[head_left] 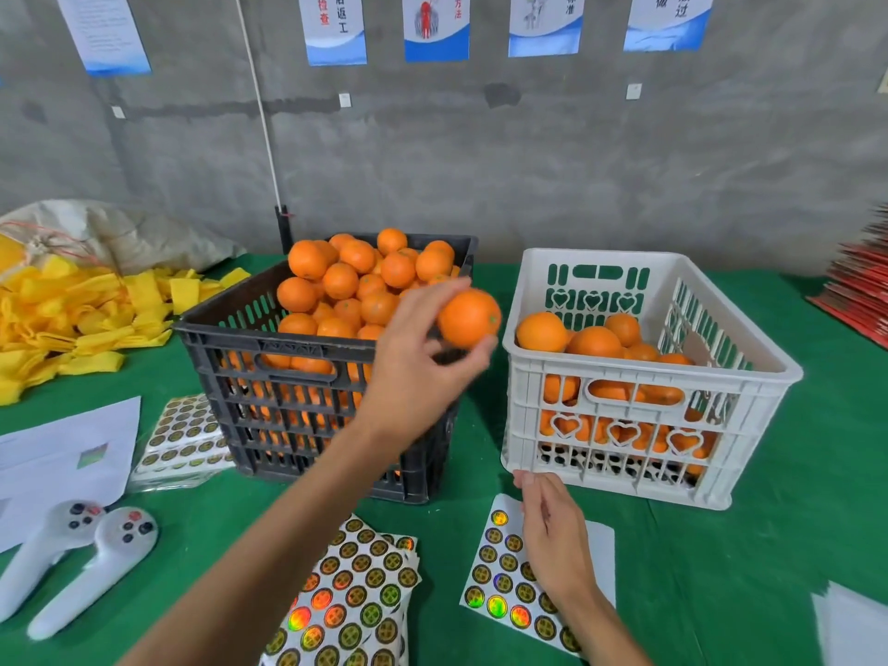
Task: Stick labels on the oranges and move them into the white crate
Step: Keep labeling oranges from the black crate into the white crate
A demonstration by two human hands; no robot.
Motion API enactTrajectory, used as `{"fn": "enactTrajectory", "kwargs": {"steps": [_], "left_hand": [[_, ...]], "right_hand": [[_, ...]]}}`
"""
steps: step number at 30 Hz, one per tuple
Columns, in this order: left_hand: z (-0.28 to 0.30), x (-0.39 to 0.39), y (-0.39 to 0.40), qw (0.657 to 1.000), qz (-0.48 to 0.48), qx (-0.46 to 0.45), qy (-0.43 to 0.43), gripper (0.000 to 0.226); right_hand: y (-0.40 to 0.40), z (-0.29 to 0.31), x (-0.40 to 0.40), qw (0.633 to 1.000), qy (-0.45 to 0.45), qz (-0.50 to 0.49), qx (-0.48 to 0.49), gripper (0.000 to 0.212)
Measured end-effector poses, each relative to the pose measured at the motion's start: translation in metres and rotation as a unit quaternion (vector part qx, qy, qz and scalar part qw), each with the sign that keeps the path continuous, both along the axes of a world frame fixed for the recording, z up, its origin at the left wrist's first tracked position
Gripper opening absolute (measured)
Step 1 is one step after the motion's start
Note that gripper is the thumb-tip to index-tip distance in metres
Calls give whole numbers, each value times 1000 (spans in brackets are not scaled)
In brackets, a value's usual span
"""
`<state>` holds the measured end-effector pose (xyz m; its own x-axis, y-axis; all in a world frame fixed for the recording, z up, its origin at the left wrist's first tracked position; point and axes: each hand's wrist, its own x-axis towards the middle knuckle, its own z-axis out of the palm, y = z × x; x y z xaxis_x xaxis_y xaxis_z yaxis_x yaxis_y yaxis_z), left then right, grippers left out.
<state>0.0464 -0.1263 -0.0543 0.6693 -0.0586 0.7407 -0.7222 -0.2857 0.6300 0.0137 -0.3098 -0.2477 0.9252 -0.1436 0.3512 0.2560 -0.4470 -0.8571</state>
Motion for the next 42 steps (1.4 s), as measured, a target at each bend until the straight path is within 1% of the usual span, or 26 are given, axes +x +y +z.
{"fn": "enactTrajectory", "kwargs": {"steps": [3, 5, 7, 8, 10, 13, 15, 18, 20, 23, 25, 29, 33, 36, 40, 42], "left_hand": [[-52, -19, -22, 996, -60, -9, 58, 56], [-92, -24, -29, 987, -76, -27, 142, 54], [-130, -25, -29, 974, -47, -23, 219, 50], [-148, -25, -27, 970, -21, -8, 242, 48], [-178, -23, -21, 963, 7, 9, 269, 48], [-201, -22, -18, 953, -9, -37, 300, 53], [-205, -20, -18, 948, -30, -71, 308, 48], [-209, -19, -19, 945, -40, -68, 316, 47], [-212, -18, -20, 943, -42, -69, 323, 48], [-212, -16, -21, 941, -36, -98, 321, 39], [-213, -16, -21, 942, -33, -106, 317, 34], [-215, -17, -23, 943, -37, -110, 313, 36], [-213, -17, -24, 942, -36, -125, 310, 36], [-213, -18, -23, 942, -36, -126, 309, 37], [-215, -17, -22, 948, -23, -90, 306, 40], [-216, -17, -22, 947, -22, -82, 311, 48]], "right_hand": [[-2, -1, 0, 1000, 4, -1, -20, 24], [-4, -3, 2, 999, 4, -4, -48, 25], [-6, -5, 3, 996, 11, -10, -84, 23], [-6, -6, 4, 995, 20, -14, -102, 27], [-8, -8, 5, 991, 38, -18, -129, 37], [-10, -9, 10, 987, 58, -7, -147, 34], [-12, -10, 14, 983, 72, 19, -166, 30], [-16, -10, 17, 973, 78, 85, -201, 30], [-20, -12, 17, 959, 83, 129, -237, 40], [-27, -16, 16, 946, 81, 159, -270, 60], [-29, -18, 17, 945, 66, 161, -276, 62], [-29, -20, 17, 947, 50, 157, -275, 54], [-28, -21, 19, 946, 32, 162, -280, 39], [-28, -23, 19, 948, 26, 158, -275, 33], [-26, -25, 19, 965, 41, 150, -213, 24], [-25, -24, 19, 974, 65, 140, -165, 19]]}}
